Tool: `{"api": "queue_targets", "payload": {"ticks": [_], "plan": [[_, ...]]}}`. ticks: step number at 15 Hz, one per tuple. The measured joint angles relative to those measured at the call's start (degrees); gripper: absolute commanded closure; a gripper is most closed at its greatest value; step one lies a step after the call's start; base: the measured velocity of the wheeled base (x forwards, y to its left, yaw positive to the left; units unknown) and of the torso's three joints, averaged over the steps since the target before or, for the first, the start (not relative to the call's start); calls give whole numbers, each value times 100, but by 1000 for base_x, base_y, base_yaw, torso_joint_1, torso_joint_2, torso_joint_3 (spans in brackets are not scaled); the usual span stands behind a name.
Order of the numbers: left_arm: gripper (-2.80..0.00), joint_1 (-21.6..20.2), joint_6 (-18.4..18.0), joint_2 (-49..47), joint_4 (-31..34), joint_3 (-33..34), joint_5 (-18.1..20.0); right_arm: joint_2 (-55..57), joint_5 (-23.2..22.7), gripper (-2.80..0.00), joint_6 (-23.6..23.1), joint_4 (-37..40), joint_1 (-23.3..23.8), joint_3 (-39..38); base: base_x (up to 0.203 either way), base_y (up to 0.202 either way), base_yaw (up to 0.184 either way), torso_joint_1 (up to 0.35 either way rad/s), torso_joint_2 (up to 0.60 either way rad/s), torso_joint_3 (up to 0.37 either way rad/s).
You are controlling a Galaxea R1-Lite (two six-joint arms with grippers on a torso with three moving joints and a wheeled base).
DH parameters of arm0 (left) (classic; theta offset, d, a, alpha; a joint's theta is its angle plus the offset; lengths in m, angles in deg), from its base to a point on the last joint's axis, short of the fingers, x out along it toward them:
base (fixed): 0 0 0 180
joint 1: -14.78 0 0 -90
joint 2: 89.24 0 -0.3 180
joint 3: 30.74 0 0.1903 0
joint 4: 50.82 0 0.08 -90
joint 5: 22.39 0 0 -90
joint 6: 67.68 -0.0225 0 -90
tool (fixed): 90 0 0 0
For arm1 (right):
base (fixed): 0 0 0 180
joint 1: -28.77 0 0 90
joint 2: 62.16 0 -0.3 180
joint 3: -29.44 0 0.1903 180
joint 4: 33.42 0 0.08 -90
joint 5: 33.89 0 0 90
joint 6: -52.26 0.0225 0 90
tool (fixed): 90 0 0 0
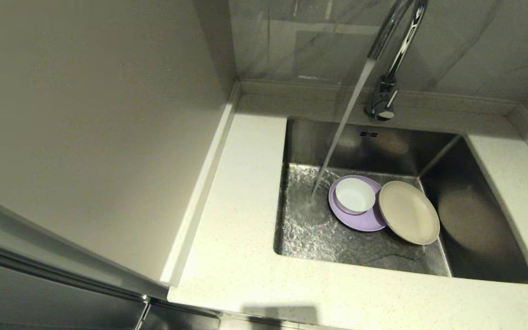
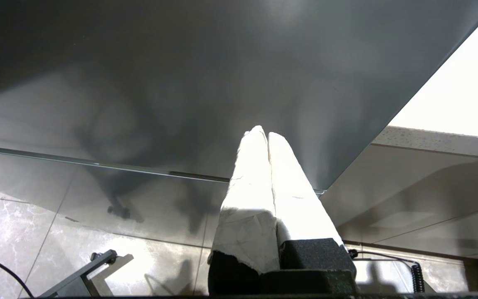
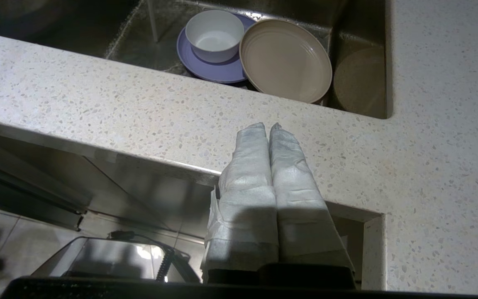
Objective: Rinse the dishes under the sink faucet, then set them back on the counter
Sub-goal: Wait for the water to rinse the bowl
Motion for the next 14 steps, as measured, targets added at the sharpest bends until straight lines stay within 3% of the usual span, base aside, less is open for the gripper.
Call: {"api": "queue_targets", "payload": {"ticks": [14], "plan": [[0, 0, -1, 0, -2, 0, -2, 10, 6, 0, 40, 1, 0, 0, 0, 0, 0, 0, 0, 0]]}}
